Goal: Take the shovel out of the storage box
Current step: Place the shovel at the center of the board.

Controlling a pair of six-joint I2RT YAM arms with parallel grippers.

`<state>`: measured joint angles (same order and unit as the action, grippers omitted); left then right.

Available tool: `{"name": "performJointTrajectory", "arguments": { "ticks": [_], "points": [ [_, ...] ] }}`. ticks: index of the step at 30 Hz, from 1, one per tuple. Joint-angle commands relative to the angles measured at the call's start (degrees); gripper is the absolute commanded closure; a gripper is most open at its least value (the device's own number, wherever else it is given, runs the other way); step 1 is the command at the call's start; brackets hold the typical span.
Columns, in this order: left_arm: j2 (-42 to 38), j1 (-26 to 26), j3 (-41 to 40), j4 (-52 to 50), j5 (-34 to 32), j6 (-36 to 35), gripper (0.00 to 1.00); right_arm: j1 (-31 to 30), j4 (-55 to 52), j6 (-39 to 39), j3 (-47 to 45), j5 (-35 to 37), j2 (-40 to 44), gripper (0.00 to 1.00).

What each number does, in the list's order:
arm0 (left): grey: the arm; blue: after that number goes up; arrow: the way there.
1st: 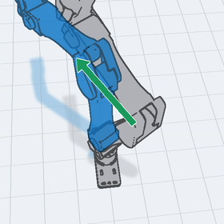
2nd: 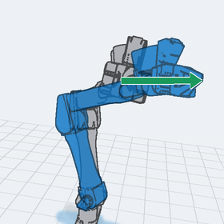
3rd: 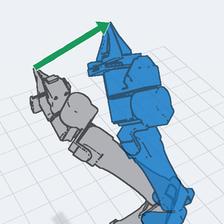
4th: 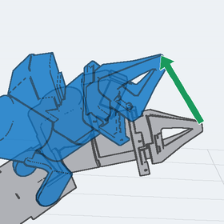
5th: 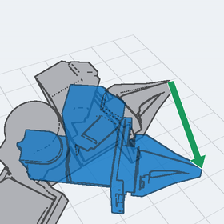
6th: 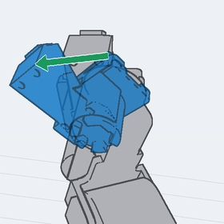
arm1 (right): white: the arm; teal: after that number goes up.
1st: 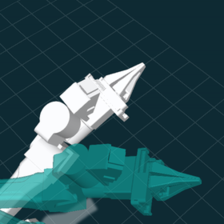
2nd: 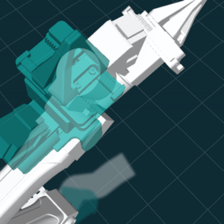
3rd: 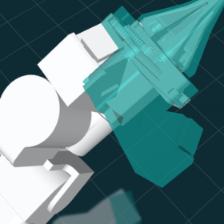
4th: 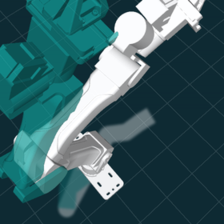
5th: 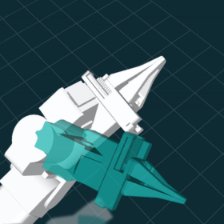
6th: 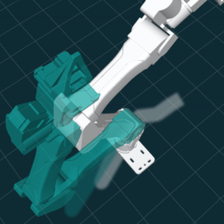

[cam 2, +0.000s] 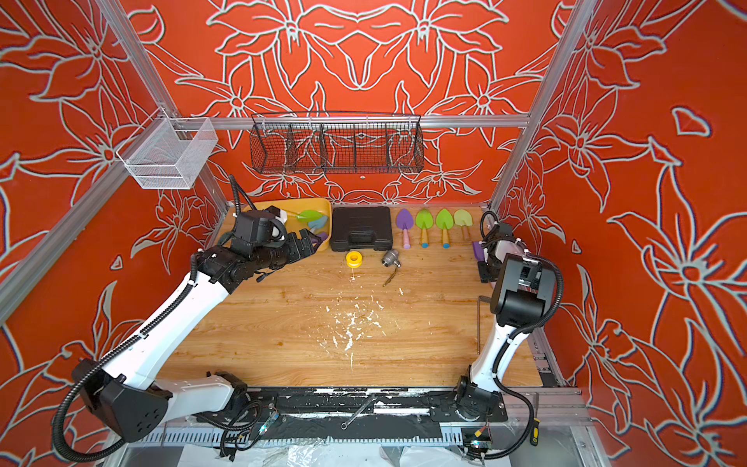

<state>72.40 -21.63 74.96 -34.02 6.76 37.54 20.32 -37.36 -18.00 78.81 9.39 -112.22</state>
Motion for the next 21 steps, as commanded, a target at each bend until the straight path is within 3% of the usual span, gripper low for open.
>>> {"name": "performJointTrajectory", "arguments": {
  "ticks": [1, 3, 10, 14, 21],
  "points": [
    [-1.29, 0.38, -0.95, 0.05, -1.89, 0.98, 0.03, 0.29, -2.02, 2.11, -0.02, -1.99, 4.88, 0.43],
    [-1.01, 0.45, -0.82, 0.17, -2.31, 1.04, 0.03, 0.15, -2.36, 3.38, -0.03, -3.25, 7.19, 0.34],
    [2.75, 2.08, 3.39, -1.98, -5.65, 1.24, 0.03, -1.94, -3.39, 9.09, -1.17, -12.21, 18.10, 0.32],
    [9.29, 4.44, 10.66, -8.84, -8.53, -0.27, 0.03, -6.12, -2.67, 12.42, -2.61, -21.10, 25.69, 0.31],
    [23.88, 9.56, 23.86, -20.21, -10.85, -2.82, 0.01, -17.14, 7.23, 26.20, -9.03, -30.85, 37.25, 0.24]
  ]
}}
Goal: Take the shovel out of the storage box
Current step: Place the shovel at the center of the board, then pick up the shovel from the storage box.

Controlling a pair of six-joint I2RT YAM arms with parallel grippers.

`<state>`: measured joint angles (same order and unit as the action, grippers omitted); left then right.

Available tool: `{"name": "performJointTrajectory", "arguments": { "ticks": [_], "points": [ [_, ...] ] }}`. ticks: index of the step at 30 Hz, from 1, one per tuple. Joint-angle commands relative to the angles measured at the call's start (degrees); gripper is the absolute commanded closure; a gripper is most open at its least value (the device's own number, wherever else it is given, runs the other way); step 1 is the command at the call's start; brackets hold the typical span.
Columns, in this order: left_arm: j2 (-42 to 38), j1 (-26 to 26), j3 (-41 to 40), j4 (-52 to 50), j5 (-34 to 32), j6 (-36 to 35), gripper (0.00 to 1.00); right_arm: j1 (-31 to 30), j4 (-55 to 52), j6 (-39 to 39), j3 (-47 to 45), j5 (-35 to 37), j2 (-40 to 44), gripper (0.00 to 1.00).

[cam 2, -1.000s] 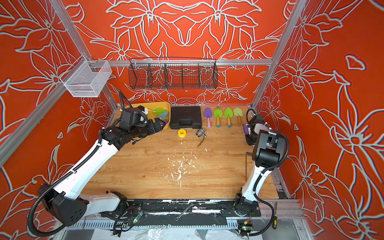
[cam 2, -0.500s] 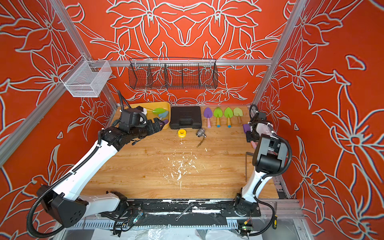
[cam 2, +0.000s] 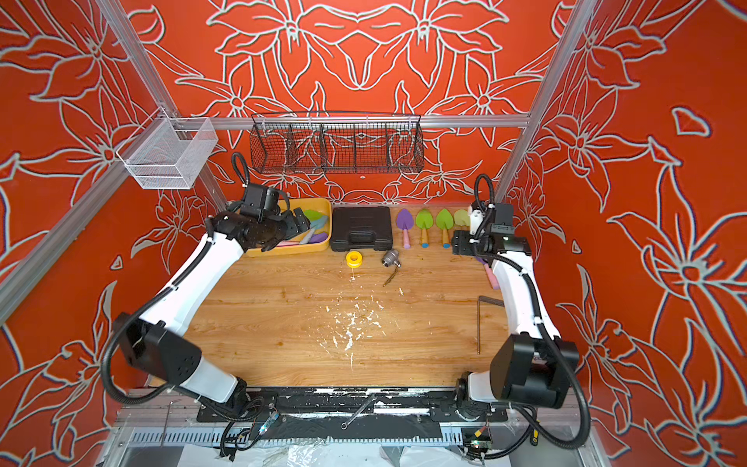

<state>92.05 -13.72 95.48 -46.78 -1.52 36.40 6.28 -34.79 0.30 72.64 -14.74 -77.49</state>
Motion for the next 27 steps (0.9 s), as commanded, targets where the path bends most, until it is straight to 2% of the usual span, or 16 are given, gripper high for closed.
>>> {"name": "performJointTrajectory", "arguments": {
  "ticks": [1, 6, 11, 16, 19, 27],
  "points": [
    [6.58, 2.72, 5.50, -8.90, -3.18, -2.16, 0.00, -5.02, 6.11, 9.11, -3.81, -7.22, 3.61, 0.24],
    [17.24, 7.72, 17.66, -14.76, -3.13, -8.60, 0.06, -11.84, 5.38, 14.72, -3.58, -7.31, 3.89, 0.24],
    [25.77, 13.70, 29.17, -19.36, -2.43, -13.90, 0.17, -17.60, 3.16, 14.35, -3.64, -6.85, 3.22, 0.26],
    [34.03, 17.00, 39.37, -24.23, -2.08, -17.38, 0.28, -20.62, 2.46, 14.47, -3.13, -6.61, 2.24, 0.27],
    [37.54, 18.21, 42.28, -25.55, -2.52, -18.70, 0.34, -22.13, 2.39, 14.91, -2.45, -6.61, 1.14, 0.27],
    [41.68, 19.62, 42.98, -24.92, -6.19, -21.39, 0.43, -25.29, 2.24, 15.34, -1.69, -6.57, -0.88, 0.28]
  ]
}}
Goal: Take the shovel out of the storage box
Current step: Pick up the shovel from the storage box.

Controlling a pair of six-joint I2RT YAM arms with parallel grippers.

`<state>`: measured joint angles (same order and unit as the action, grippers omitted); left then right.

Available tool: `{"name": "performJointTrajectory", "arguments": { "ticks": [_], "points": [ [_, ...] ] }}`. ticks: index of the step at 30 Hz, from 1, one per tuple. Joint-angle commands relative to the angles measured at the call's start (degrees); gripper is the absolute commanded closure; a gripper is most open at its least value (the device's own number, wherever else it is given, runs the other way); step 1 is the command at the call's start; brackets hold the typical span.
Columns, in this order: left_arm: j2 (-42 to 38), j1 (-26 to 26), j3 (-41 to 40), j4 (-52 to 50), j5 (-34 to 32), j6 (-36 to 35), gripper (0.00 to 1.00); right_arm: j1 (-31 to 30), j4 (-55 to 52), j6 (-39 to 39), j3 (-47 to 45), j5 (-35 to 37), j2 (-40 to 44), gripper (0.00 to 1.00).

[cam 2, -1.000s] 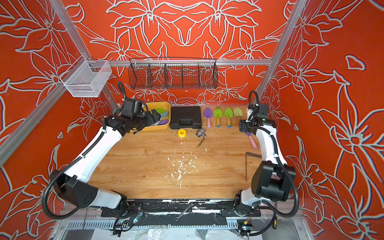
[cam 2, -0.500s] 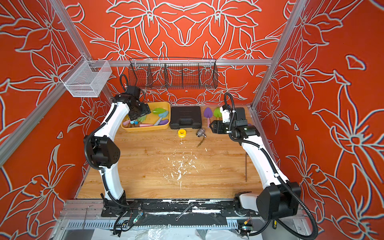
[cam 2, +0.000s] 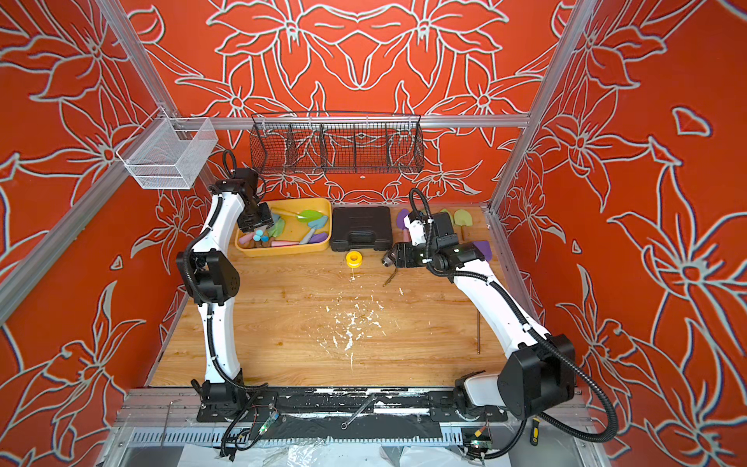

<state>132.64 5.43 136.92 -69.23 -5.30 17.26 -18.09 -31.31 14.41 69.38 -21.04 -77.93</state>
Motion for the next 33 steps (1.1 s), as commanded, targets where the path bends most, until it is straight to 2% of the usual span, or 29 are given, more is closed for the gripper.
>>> {"name": "performJointTrajectory", "arguments": {
  "ticks": [1, 10, 23, 29, 33],
  "points": [
    [1.51, 0.66, 1.97, -2.75, -2.80, -2.64, 0.44, -1.14, -1.22, 1.39, 1.48, -0.40, -0.49, 0.29],
    [3.58, 1.06, 2.64, -2.49, -4.73, -6.09, 0.55, -1.78, -2.13, 1.35, 1.02, 0.55, -0.56, 0.30],
    [5.51, 1.35, 2.13, -2.20, -1.05, -7.77, 0.57, -2.04, -3.05, 1.88, 1.37, 0.82, -0.48, 0.31],
    [5.16, 1.34, 2.03, -2.79, -1.56, -8.03, 0.75, -2.22, -3.15, 1.85, 1.26, 1.09, -0.17, 0.31],
    [3.30, 1.38, 0.60, -2.18, -1.29, -8.19, 0.84, -2.28, -2.81, 2.16, 0.59, 1.33, 0.21, 0.32]
  ]
}}
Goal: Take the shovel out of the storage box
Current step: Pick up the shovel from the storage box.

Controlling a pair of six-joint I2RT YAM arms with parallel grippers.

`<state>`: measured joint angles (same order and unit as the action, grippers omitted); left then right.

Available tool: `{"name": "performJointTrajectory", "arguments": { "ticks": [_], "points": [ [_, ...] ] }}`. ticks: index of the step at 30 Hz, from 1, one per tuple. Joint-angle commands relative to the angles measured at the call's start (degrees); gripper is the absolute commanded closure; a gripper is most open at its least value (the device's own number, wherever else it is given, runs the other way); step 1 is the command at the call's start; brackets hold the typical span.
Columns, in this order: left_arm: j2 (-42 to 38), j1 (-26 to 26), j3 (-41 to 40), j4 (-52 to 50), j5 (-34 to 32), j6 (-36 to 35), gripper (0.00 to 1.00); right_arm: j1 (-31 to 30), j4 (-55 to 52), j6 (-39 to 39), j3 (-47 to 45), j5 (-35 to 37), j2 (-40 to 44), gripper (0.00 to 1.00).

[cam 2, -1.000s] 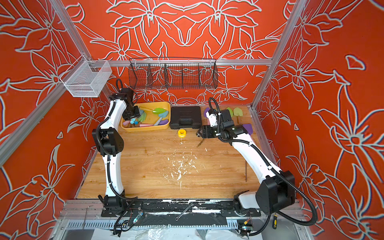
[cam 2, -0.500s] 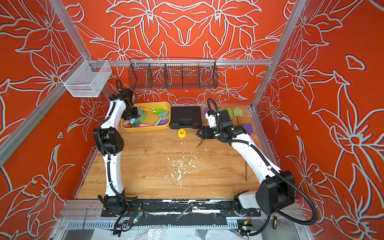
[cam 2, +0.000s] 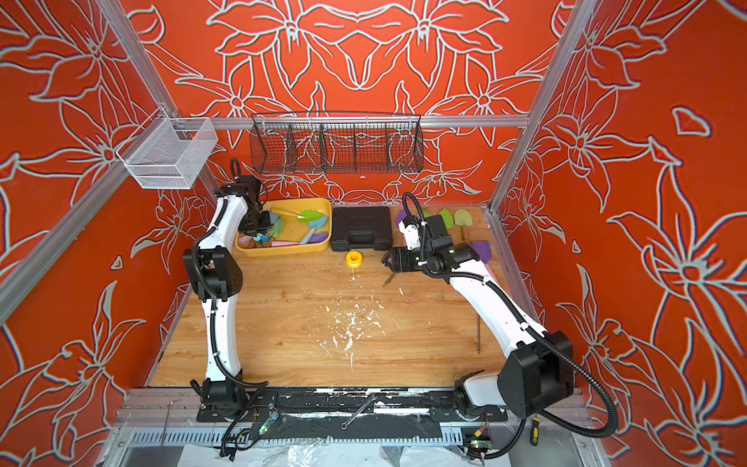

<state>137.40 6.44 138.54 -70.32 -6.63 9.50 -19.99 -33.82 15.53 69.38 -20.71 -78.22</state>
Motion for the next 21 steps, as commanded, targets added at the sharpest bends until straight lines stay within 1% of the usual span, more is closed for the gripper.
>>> {"name": "performJointTrajectory", "arguments": {
  "ticks": [1, 6, 10, 17, 21],
  "points": [
    [-1.95, 0.36, -1.40, -1.17, 0.06, -0.44, 0.86, -0.39, -0.19, 1.17, 0.40, 1.02, 0.56, 0.32],
    [-5.29, 0.34, -3.89, -1.97, 0.64, 0.18, 0.95, -0.34, 0.06, 1.35, -0.34, 1.41, 1.30, 0.32],
    [-9.18, 0.35, -7.51, -1.90, 1.42, 1.43, 1.00, -0.36, 0.40, 1.52, -0.95, 1.81, 1.80, 0.32],
    [-15.50, 0.29, -12.22, -4.70, 3.49, 3.66, 1.00, -0.40, 1.09, 1.48, -2.54, 1.75, 2.17, 0.32],
    [-18.81, 0.08, -14.42, -9.00, 6.56, 6.05, 1.00, -0.40, 1.21, 1.52, -2.80, 1.64, 2.29, 0.32]
  ]
}}
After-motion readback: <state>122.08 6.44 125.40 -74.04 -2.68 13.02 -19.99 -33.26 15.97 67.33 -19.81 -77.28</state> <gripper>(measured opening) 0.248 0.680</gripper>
